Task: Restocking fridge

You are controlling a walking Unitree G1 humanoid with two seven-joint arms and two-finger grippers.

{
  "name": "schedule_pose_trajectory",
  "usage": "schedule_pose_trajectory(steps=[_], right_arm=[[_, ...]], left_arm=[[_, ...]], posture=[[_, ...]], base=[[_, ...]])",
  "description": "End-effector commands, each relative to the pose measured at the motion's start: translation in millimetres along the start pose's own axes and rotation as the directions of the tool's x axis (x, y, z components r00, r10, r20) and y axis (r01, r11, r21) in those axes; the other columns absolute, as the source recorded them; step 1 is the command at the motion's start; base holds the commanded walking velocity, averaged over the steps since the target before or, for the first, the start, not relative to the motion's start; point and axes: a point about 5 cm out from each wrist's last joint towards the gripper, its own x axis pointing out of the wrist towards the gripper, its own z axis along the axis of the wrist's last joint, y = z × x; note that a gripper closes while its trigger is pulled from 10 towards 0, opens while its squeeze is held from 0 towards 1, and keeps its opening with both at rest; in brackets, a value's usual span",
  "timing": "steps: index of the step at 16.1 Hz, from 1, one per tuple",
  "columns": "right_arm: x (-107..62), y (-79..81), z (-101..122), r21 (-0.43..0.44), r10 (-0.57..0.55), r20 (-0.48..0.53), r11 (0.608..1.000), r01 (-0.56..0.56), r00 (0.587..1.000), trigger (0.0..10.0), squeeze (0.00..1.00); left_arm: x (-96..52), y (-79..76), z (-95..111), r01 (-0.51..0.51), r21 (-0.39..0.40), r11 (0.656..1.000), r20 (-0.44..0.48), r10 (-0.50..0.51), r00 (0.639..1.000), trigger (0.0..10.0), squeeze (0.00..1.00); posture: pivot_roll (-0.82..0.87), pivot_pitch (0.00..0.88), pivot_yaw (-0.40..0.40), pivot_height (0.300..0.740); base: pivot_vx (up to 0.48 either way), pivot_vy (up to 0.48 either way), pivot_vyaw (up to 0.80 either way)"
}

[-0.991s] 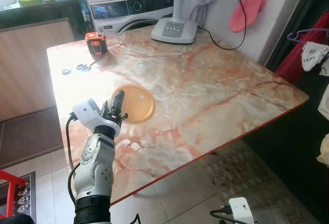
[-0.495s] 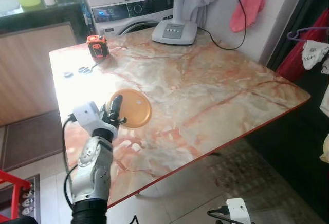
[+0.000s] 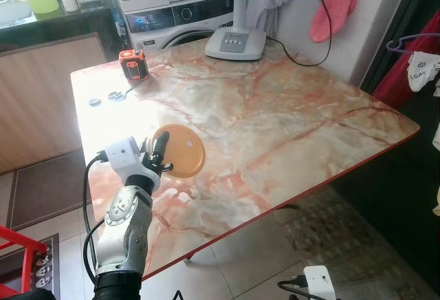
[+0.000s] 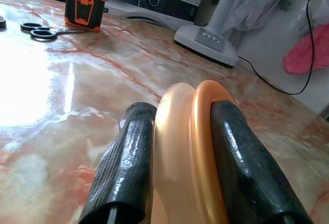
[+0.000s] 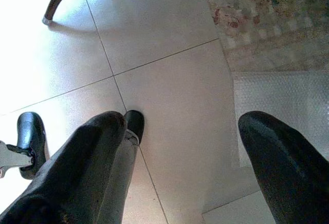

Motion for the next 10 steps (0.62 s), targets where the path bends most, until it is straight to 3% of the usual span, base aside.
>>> schedule_pose_trajectory(steps=[1,10], right_arm=[[-0.3,-0.4,-1.5,0.013,-0.005,0.001,1.0,0.005,1.0,10.0,0.0],[-0.4,-2.6,-0.8,0.007,-0.009,0.001,1.0,0.009,1.0,10.0,0.0]], left_arm=[[3.2,-3.9,9.6,0.004,0.001,1.0,0.052,-0.004,0.999,10.0,0.0],[-0.1,-10.3,0.2,0.023,0.003,1.0,0.015,-0.023,1.0,10.0,0.0]], posture=[[-0.08,0.0,0.014,0.74],[-0.08,0.0,0.002,0.74]], base=[[0.0,0.0,0.0],[0.0,0.0,0.0]])
